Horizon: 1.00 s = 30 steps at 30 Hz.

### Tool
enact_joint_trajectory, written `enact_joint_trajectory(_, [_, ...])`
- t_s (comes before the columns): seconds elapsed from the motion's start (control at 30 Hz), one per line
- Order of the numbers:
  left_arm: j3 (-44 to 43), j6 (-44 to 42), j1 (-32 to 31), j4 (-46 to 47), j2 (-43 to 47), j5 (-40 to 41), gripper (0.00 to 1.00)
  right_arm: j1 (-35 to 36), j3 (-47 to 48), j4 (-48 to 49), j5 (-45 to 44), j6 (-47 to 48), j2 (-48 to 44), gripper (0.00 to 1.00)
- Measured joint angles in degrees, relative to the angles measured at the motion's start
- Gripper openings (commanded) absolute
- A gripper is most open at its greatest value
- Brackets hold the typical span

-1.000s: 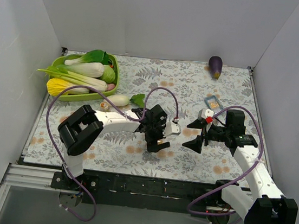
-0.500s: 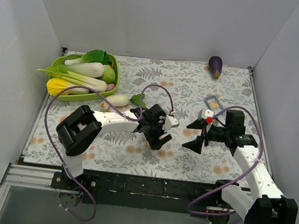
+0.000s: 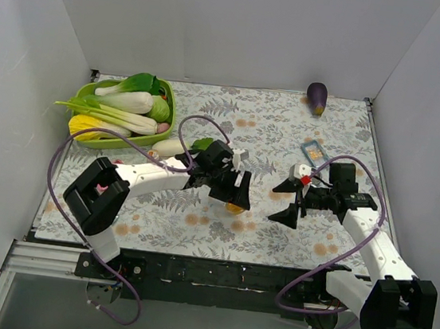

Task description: Sort the pills into containers

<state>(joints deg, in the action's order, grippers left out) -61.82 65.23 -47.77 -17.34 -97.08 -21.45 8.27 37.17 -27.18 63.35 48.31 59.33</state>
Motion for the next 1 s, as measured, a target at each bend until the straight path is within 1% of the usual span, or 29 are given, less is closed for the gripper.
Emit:
enact_joint_trajectory(0.13, [2.43,9.42,3.28,3.72,2.62,-4.81,0.42,0.07,2.14,-4.59,1.16,6.29,1.95,0.98])
enact_joint_trajectory(0.27, [4.17,17.55,6.12,8.52,4.22,-9.18,0.42,0.50,3.34,-6.14,2.58,11.91,2.29,0.98])
enact_joint_trajectory(0.4, [6.45,25.75,7.06,15.47,4.87,-12.90,0.41,1.79,3.69,-4.26,3.52,13.35,2.29,0.98])
enact_joint_trajectory(0.47, [8.66,30.10,7.21,19.80,5.62,-14.45,0.41,3.06,4.02,-1.66,3.85,11.52,2.45,0.98])
enact_joint_trajectory(0.53, [10.71,34.77,7.43,23.93,6.29,-15.65,0.40,5.01,4.59,3.28,3.89,7.80,3.10,0.98])
enact_joint_trajectory(0.63, [13.53,41.35,7.63,30.40,7.48,-16.35,0.40,7.50,5.05,11.63,3.30,-0.35,4.24,0.98])
enact_joint_trajectory(0.7, [15.30,44.26,7.85,34.73,8.70,-15.91,0.40,8.66,5.09,17.97,2.89,-8.41,4.92,0.98])
enact_joint_trajectory(0.9, [17.31,47.98,8.28,41.48,13.79,-11.26,0.40,9.22,4.92,35.15,2.38,-32.20,5.44,0.98])
enact_joint_trajectory(1.0, [17.42,48.65,8.28,44.85,14.82,-9.25,0.40,10.01,4.26,41.29,2.36,-41.79,5.44,0.98])
